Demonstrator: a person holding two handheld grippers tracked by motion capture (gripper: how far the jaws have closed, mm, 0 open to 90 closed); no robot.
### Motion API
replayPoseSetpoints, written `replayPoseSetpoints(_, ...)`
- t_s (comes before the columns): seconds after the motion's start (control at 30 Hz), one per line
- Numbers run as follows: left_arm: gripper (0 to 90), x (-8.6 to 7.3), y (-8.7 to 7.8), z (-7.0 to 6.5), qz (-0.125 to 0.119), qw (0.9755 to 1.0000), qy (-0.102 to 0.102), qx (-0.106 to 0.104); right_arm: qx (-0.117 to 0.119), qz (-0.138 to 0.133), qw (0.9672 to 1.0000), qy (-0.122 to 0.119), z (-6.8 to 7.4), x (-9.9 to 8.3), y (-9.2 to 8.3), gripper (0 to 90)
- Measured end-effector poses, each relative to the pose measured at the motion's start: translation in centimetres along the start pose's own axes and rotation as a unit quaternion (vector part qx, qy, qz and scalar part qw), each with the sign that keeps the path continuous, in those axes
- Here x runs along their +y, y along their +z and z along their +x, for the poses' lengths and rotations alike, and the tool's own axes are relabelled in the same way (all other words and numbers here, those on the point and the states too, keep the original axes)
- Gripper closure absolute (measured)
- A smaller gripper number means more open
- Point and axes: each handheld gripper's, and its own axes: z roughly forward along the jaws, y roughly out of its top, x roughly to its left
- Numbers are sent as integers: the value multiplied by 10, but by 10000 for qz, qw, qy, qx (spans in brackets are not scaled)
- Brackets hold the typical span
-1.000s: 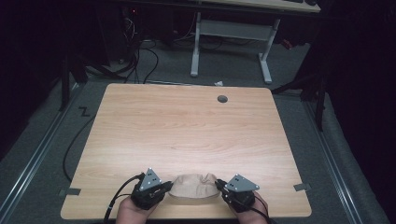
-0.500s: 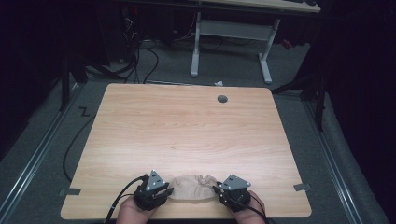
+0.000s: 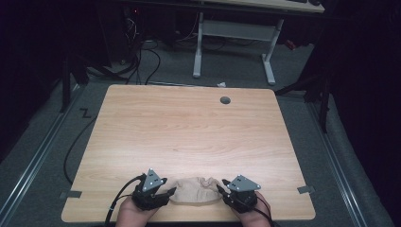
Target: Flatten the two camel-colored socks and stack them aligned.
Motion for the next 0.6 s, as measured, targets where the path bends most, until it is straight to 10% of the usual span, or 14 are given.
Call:
replayPoseSetpoints(0.4, 474, 10, -18, 33, -355, 9984, -429, 98, -217, -363, 9986, 314, -22, 0, -4, 701)
replayPoseSetpoints(0.6, 465, 26, -34, 66, -670, 9946, -632, 468, -564, -497, 9947, 696, -48, 4, -9, 731)
